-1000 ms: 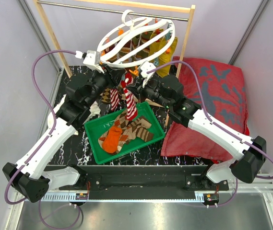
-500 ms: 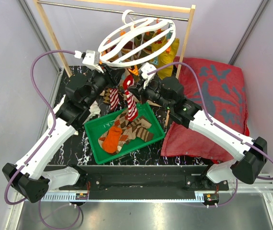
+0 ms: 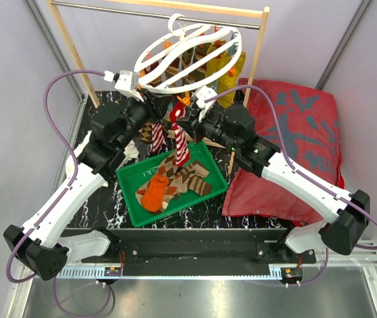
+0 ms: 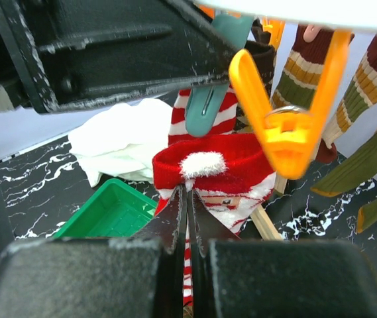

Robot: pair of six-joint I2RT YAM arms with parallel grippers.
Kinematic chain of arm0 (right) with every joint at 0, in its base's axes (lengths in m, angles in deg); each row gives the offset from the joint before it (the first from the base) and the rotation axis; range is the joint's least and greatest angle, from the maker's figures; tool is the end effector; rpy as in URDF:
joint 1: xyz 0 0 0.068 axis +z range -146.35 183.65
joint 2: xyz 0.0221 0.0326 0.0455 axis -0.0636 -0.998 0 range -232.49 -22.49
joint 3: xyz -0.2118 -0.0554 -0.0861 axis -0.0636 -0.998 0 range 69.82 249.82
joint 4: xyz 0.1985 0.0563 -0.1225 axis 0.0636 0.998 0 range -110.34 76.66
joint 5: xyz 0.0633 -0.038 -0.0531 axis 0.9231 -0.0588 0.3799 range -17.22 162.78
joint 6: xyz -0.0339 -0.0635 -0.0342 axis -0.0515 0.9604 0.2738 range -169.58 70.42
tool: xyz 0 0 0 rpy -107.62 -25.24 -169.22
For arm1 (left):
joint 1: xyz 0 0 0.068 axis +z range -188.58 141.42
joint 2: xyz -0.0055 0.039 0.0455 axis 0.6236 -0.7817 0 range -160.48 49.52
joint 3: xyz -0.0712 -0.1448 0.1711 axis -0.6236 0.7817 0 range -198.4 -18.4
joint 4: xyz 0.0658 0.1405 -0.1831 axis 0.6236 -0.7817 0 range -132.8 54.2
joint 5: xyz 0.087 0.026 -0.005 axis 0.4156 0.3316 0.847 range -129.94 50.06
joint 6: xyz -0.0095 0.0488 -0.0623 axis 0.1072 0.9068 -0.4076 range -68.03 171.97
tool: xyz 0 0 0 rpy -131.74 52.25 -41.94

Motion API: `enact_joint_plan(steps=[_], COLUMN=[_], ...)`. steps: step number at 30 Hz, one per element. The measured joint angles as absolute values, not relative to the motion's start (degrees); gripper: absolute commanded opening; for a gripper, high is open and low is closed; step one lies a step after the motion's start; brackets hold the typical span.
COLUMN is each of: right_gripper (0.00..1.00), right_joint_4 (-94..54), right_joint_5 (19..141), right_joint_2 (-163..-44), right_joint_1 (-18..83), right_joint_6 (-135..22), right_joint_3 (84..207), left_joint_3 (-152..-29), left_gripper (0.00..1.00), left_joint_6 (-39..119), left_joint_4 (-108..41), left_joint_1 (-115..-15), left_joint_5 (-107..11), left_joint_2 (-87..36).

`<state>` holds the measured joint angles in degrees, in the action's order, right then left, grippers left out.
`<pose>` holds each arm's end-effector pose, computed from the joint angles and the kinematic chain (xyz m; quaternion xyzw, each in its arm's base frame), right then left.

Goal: Clip the socks to the hanger
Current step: Clamp the sock onto the hanger.

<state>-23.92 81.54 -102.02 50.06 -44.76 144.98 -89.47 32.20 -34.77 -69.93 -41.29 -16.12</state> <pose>0.2314 0.2584 0.3756 -0.3553 0.6169 0.2994 0.6352 0.2419 -0.1493 0.4152 0.0759 0.6618 -0.3288 0.6695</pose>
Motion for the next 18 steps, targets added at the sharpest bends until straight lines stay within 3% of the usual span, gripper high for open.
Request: enact_joint_plan(steps=[18], right_gripper=[0.00], right_joint_4=[-24.11], right_joint_5=[83.00], right_joint_2=[-103.18], right_joint_1=[50.02], right_joint_6=[-44.96], right_joint_3=[147.08], left_joint_3=[-89.07], left_gripper=[0.00], left_joint_6=[31.15], left_joint_4=[-34.35], left_joint_1=[-69.93], left_joint_5=[-41.48], left_joint_2=[-16.14])
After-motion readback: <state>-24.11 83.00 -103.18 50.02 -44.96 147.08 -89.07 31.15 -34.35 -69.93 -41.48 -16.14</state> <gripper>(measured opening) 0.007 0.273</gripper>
